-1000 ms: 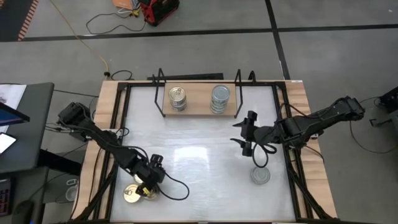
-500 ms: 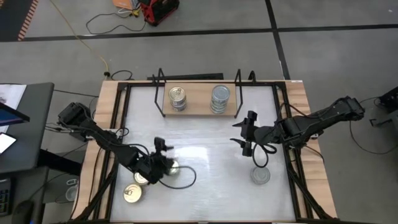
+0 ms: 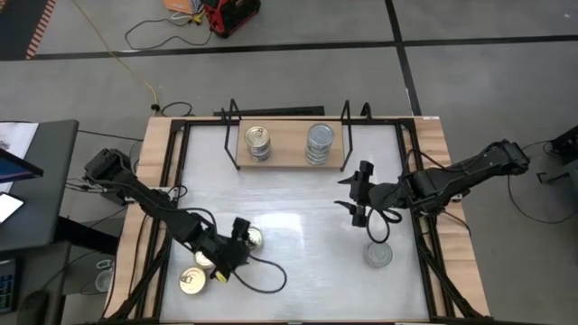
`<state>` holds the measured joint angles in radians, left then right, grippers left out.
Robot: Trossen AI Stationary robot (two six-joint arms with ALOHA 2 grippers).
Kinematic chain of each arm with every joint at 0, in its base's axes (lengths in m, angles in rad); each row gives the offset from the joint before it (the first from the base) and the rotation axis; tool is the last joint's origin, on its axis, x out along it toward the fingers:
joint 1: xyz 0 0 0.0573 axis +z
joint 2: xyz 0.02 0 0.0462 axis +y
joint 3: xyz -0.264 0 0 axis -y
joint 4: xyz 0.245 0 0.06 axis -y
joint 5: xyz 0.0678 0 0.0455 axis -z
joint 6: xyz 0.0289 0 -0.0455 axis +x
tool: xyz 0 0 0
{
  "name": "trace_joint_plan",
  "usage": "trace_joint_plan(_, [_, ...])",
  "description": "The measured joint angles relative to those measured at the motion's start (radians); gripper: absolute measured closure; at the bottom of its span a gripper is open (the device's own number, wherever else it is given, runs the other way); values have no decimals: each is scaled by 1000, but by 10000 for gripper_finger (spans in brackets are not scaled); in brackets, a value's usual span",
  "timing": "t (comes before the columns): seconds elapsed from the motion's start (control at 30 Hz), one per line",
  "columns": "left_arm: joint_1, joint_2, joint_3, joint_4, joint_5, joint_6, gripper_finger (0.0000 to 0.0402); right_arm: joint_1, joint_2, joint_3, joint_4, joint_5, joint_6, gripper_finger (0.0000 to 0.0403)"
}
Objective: Stack canned seafood by type on shelf
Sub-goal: Stack the blue pink tuna can on top of the blue pink tuna can on the shelf
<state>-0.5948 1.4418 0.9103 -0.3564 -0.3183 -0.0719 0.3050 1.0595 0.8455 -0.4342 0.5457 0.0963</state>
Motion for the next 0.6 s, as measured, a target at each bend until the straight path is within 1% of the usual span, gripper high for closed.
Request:
trace_joint_plan(0.17, [-1,1,-76,13,-92,45,148,0,0,0,10,0,0,111])
trace_joint_plan(0.3, [-1,1,-109,15,-148,99,148,0,0,0,10,0,-1,111])
trace_joint_plan(0.47, [-1,1,-115,10,-175,158,148,0,0,0,10,0,-15,111])
trace_joint_plan(0.6, [21,1,-115,11,-283,168,148,0,0,0,10,0,-15,111])
